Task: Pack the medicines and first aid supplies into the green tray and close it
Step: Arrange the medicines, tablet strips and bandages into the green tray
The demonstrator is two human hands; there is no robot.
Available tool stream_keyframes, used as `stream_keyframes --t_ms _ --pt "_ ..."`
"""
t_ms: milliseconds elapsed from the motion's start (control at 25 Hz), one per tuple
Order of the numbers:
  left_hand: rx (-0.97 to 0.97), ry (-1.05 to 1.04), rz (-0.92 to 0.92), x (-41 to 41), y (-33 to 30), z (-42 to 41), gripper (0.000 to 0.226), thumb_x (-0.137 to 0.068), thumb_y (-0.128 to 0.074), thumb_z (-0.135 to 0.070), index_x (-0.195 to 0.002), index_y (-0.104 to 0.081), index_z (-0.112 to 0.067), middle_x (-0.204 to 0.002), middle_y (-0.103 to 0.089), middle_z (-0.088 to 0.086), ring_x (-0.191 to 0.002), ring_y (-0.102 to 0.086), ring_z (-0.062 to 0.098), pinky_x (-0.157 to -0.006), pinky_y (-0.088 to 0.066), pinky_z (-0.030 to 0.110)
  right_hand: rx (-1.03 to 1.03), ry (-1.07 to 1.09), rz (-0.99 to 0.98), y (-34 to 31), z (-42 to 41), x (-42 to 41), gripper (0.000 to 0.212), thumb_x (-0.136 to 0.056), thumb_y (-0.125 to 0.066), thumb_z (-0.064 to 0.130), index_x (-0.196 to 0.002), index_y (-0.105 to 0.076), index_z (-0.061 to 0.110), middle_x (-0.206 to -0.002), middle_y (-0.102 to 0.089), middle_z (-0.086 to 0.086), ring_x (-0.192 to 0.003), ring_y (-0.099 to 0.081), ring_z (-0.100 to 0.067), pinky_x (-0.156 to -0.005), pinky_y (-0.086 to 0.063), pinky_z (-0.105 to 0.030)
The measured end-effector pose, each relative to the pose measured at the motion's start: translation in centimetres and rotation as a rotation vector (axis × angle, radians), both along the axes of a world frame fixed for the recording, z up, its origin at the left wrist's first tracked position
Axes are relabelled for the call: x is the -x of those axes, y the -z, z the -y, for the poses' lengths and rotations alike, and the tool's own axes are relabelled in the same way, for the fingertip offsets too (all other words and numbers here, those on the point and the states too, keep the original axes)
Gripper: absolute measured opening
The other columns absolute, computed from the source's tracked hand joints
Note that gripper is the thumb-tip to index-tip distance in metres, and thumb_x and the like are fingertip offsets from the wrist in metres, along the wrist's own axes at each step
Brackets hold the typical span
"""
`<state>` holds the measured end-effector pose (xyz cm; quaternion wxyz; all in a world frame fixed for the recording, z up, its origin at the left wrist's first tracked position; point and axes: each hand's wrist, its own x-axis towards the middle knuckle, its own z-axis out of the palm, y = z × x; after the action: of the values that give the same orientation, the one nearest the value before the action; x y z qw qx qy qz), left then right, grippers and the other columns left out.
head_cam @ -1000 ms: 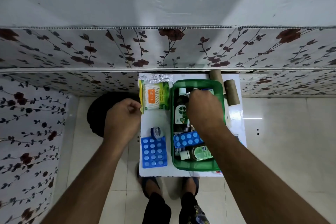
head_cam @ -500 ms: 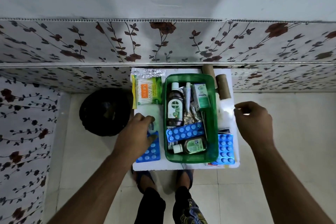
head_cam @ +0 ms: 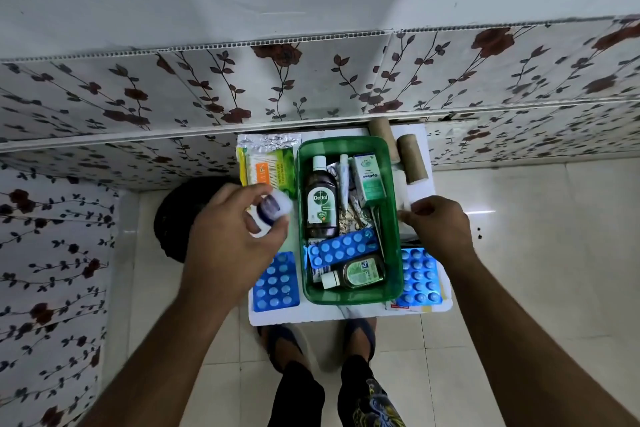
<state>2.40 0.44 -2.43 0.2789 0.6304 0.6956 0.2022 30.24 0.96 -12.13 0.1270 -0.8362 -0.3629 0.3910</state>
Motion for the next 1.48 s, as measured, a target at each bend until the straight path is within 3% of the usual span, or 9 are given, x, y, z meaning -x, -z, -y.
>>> stream_keyframes --t_ms 240,400,520,680,760,880,1040,1280,1480 --pt "0.180 0.408 -0.192 -8.8 1.7 -0.3 0.029 -0.083 -0.067 -0.028 -0.109 -0.066 -0.017 -0.102 -0.057 0.000 -0.088 -0.062 0.021 -0.070 -0.042 0.026 -0.049 0.061 -0.080 -2.1 1.0 -1.4 0.023 -0.074 -0.082 0.023 -0.093 -0.069 0.017 -0.083 -0.071 -0.001 -0.079 -0.068 -0.021 -0.062 -0.045 -0.024" --pt "0.244 0.375 -0.178 -10.8 4.8 -0.7 0.043 -0.081 -0.071 -0.027 -0.121 -0.061 -0.013 -0.115 -0.059 0.005 -0.100 -0.062 0.025 -0.083 -0.050 0.033 -0.073 0.039 -0.112 -4.3 1.8 -1.8 0.024 -0.081 -0.076 0.018 -0.104 -0.071 0.018 -0.083 -0.072 0.002 -0.077 -0.069 -0.017 -0.066 -0.045 -0.024" --pt "0.182 0.324 -0.071 -9.5 3.9 -1.1 0.046 -0.085 -0.070 -0.025 -0.128 -0.059 -0.016 -0.116 -0.062 0.002 -0.088 -0.066 0.017 -0.082 -0.056 0.033 -0.156 0.071 -0.112 -7.0 2.1 -1.3 0.014 -0.085 -0.071 0.018 -0.098 -0.069 0.022 -0.079 -0.070 0.008 -0.073 -0.068 -0.012 -0.061 -0.044 -0.022" --pt "0.054 0.043 0.137 -3.9 1.6 -1.4 0.017 -0.088 -0.065 -0.015 -0.103 -0.071 -0.018 -0.092 -0.069 -0.008 -0.066 -0.064 0.000 -0.063 -0.049 0.011 -0.256 0.080 -0.256 -10.4 2.3 2.3 0.008 -0.085 -0.070 0.019 -0.090 -0.070 0.025 -0.079 -0.074 0.004 -0.071 -0.072 -0.018 -0.067 -0.057 -0.034" --pt "0.043 -0.131 0.171 -1.2 1.7 -1.4 0.015 -0.087 -0.063 -0.010 -0.093 -0.071 -0.022 -0.084 -0.070 -0.010 -0.067 -0.065 0.002 -0.060 -0.045 0.005 -0.153 -0.005 -0.331 -10.3 2.6 5.4 0.005 -0.084 -0.071 0.021 -0.085 -0.068 0.025 -0.078 -0.074 0.003 -0.070 -0.073 -0.019 -0.069 -0.059 -0.035" --pt "0.096 -0.234 0.167 1.2 3.2 -0.9 0.016 -0.088 -0.061 -0.009 -0.090 -0.070 -0.022 -0.081 -0.071 -0.010 -0.069 -0.068 0.007 -0.058 -0.044 0.005 0.054 -0.299 -0.175 -7.8 3.6 9.8 0.009 -0.081 -0.064 0.024 -0.076 -0.063 0.016 -0.072 -0.069 -0.002 -0.070 -0.066 -0.025 -0.062 -0.050 -0.029" --pt "0.143 -0.219 0.180 2.4 5.2 0.4 0.016 -0.087 -0.062 -0.009 -0.091 -0.071 -0.022 -0.078 -0.070 -0.008 -0.071 -0.068 0.010 -0.060 -0.046 0.008 0.188 -0.505 0.001 -5.3 4.0 11.8 0.016 -0.079 -0.058 0.020 -0.071 -0.049 0.011 -0.069 -0.054 -0.007 -0.069 -0.054 -0.030 -0.059 -0.040 -0.028" --pt "0.256 -0.194 0.132 3.9 7.3 2.2 0.016 -0.086 -0.064 -0.011 -0.094 -0.070 -0.023 -0.082 -0.069 -0.008 -0.074 -0.064 0.004 -0.063 -0.043 0.008 0.117 -0.596 0.136 -4.5 3.2 12.1 0.023 -0.086 -0.062 0.032 -0.083 -0.049 0.013 -0.086 -0.065 -0.013 -0.086 -0.064 -0.035 -0.065 -0.040 -0.030" --pt "0.354 -0.075 0.015 4.6 8.6 3.6 0.024 -0.083 -0.071 -0.021 -0.106 -0.066 -0.022 -0.098 -0.060 0.000 -0.082 -0.061 0.013 -0.074 -0.050 0.028 0.005 -0.471 0.119 -6.7 3.1 10.1 0.023 -0.084 -0.067 0.038 -0.087 -0.063 0.015 -0.082 -0.070 -0.010 -0.077 -0.067 -0.032 -0.064 -0.050 -0.031"
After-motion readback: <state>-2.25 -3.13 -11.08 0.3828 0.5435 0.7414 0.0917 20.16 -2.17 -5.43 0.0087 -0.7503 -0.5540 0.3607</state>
